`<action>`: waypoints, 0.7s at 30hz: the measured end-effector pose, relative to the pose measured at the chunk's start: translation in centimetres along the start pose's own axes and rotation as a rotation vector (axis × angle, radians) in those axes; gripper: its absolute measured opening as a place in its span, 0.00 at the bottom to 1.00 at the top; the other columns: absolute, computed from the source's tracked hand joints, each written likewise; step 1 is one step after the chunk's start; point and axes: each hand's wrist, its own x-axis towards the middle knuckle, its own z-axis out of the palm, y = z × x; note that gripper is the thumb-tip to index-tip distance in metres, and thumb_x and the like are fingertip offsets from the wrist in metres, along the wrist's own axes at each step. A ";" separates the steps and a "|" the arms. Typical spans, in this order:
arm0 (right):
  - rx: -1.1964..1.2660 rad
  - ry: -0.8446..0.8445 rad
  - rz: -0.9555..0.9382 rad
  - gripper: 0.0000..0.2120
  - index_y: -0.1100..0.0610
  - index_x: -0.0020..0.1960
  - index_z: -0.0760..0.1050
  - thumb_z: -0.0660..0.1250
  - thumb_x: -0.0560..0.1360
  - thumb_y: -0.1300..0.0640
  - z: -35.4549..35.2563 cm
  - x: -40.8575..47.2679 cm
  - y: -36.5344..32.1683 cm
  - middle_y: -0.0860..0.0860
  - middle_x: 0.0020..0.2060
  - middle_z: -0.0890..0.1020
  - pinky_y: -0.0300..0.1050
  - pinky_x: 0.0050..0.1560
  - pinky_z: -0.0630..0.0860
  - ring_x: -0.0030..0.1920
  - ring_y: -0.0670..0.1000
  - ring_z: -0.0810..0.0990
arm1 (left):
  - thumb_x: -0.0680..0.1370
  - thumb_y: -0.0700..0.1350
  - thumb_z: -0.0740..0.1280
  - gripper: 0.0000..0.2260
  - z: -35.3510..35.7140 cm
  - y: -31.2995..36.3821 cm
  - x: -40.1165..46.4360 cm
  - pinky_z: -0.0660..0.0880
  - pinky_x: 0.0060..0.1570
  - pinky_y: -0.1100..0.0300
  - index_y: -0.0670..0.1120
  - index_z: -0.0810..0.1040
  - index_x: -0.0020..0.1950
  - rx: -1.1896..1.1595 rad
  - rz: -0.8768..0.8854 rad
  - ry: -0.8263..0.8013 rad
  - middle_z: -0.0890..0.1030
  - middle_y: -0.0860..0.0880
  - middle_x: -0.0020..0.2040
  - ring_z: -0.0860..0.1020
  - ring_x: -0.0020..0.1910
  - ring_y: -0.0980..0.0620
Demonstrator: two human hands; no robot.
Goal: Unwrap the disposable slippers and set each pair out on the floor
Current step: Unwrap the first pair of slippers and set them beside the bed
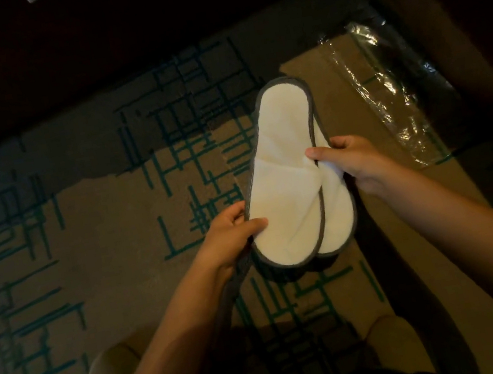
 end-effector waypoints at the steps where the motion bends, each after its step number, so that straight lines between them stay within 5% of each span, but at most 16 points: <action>1: 0.015 -0.005 -0.002 0.06 0.50 0.38 0.75 0.72 0.69 0.57 0.0 -0.1 0.0 0.44 0.35 0.80 0.30 0.22 0.74 0.28 0.39 0.80 | 0.73 0.35 0.67 0.12 0.1 0.1 0.2 0.79 0.43 0.61 0.51 0.77 0.51 -0.004 0.004 0.005 0.83 0.50 0.48 0.81 0.46 0.53; 5: 0.169 -0.034 0.003 0.11 0.49 0.38 0.74 0.69 0.71 0.64 -0.1 0.0 -0.1 0.44 0.35 0.80 0.35 0.31 0.76 0.34 0.40 0.80 | 0.74 0.35 0.65 0.14 0.3 0.3 1.1 0.79 0.42 0.57 0.46 0.75 0.58 -0.037 -0.005 0.097 0.81 0.52 0.45 0.80 0.44 0.52; 9: 0.062 -0.020 -0.019 0.16 0.56 0.54 0.76 0.65 0.69 0.69 -0.5 0.7 0.5 0.47 0.42 0.78 0.38 0.40 0.74 0.42 0.46 0.78 | 0.75 0.35 0.64 0.12 0.1 0.0 2.1 0.78 0.33 0.61 0.47 0.74 0.55 -0.152 -0.036 0.186 0.81 0.51 0.43 0.80 0.41 0.53; 12: 0.068 0.111 -0.083 0.21 0.60 0.61 0.74 0.64 0.69 0.71 -1.7 1.3 0.6 0.49 0.41 0.80 0.37 0.39 0.76 0.39 0.45 0.78 | 0.75 0.34 0.64 0.13 -0.1 -0.4 2.9 0.77 0.37 0.59 0.46 0.73 0.57 -0.243 -0.059 0.260 0.80 0.50 0.44 0.79 0.42 0.51; 16: 0.079 0.149 -0.139 0.20 0.59 0.60 0.75 0.63 0.70 0.72 -3.3 2.0 0.4 0.43 0.36 0.84 0.30 0.31 0.76 0.32 0.39 0.81 | 0.74 0.38 0.65 0.13 -0.5 -0.7 3.3 0.76 0.42 0.55 0.43 0.75 0.59 -0.049 -0.056 0.362 0.80 0.47 0.46 0.78 0.45 0.48; 19: -0.316 0.174 -0.161 0.24 0.59 0.68 0.69 0.66 0.72 0.65 -3.6 2.8 0.6 0.55 0.57 0.80 0.39 0.48 0.74 0.51 0.49 0.79 | 0.73 0.41 0.65 0.10 -0.6 -0.7 2.6 0.72 0.37 0.60 0.43 0.77 0.54 0.369 0.106 0.452 0.77 0.50 0.41 0.75 0.37 0.55; 21: -0.761 0.214 -0.233 0.29 0.58 0.71 0.62 0.67 0.73 0.58 -3.4 2.8 1.2 0.59 0.64 0.74 0.50 0.57 0.71 0.61 0.57 0.74 | 0.73 0.43 0.67 0.16 -0.7 -1.0 1.8 0.72 0.47 0.56 0.43 0.74 0.59 0.595 0.221 0.512 0.77 0.46 0.51 0.75 0.47 0.50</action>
